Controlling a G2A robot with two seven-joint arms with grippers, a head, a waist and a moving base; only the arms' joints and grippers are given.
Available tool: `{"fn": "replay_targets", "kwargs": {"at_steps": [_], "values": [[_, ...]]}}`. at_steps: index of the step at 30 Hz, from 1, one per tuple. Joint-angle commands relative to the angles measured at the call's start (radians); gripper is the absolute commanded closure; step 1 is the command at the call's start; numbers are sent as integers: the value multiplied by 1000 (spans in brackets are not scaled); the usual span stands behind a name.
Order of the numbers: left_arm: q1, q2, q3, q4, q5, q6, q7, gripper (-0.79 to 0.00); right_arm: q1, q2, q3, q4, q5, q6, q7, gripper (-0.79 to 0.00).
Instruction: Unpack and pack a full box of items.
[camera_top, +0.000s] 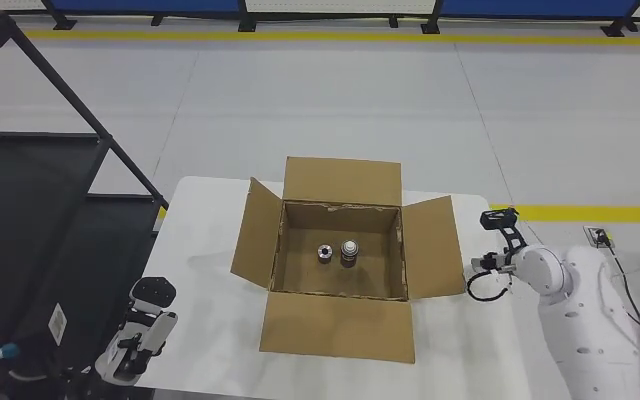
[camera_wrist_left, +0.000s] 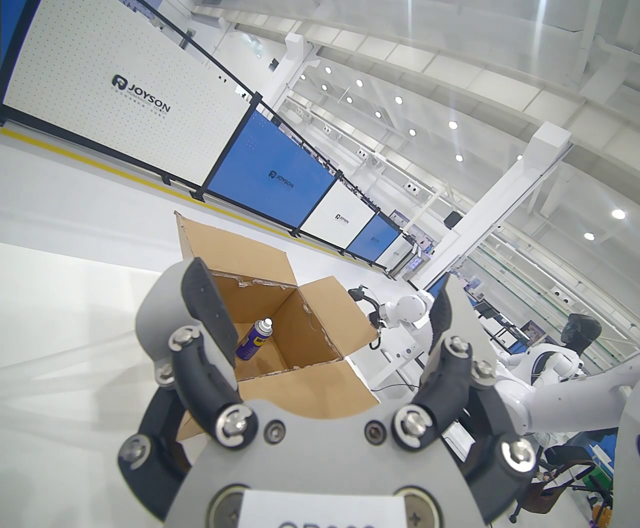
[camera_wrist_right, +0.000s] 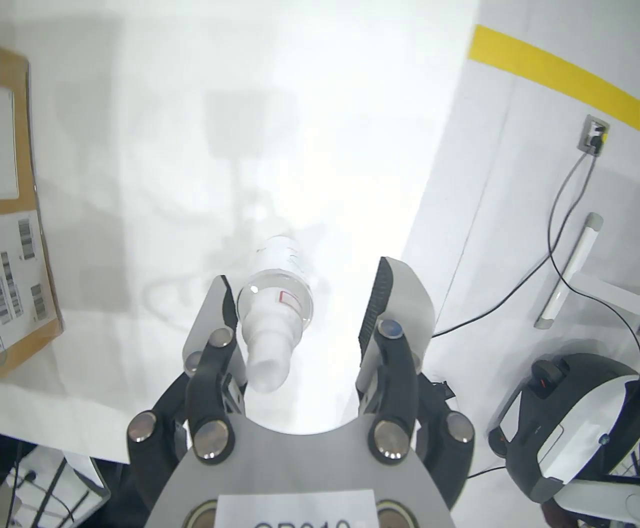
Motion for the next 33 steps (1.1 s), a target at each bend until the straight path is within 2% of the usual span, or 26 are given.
{"fn": "replay_targets", "kwargs": {"at_steps": [1, 5, 8, 10, 12, 16, 23, 28, 33], "values": [[0, 0, 0, 0, 0, 0, 0, -785, -49, 5, 44, -141, -9, 67, -11, -785], [0, 0, 0, 0, 0, 0, 0, -785, -167, 5, 86, -477, -5, 159, -52, -785], [0, 0, 0, 0, 0, 0, 0, -785, -233, 1, 41, -687, 21, 144, -95, -785], [0, 0, 0, 0, 0, 0, 0, -785, -241, -1, -36, -749, 9, 104, -99, -785], [-6, 0, -3, 3, -2, 13, 12, -785, -196, -6, -141, -744, -17, 64, -79, -785], [2, -1, -28, 4, -22, 15, 39, -785, -22, -34, -372, -596, -19, 31, -51, -785], [29, -2, -80, 18, -64, 10, 59, -785, 296, -128, -696, -160, 91, 40, -20, -785], [29, -2, -80, 18, -64, 10, 59, -785, 419, -195, -824, 103, 182, 32, -38, -785], [29, -2, -80, 18, -64, 10, 59, -785, 472, -246, -886, 279, 255, 19, -78, -785]]}}
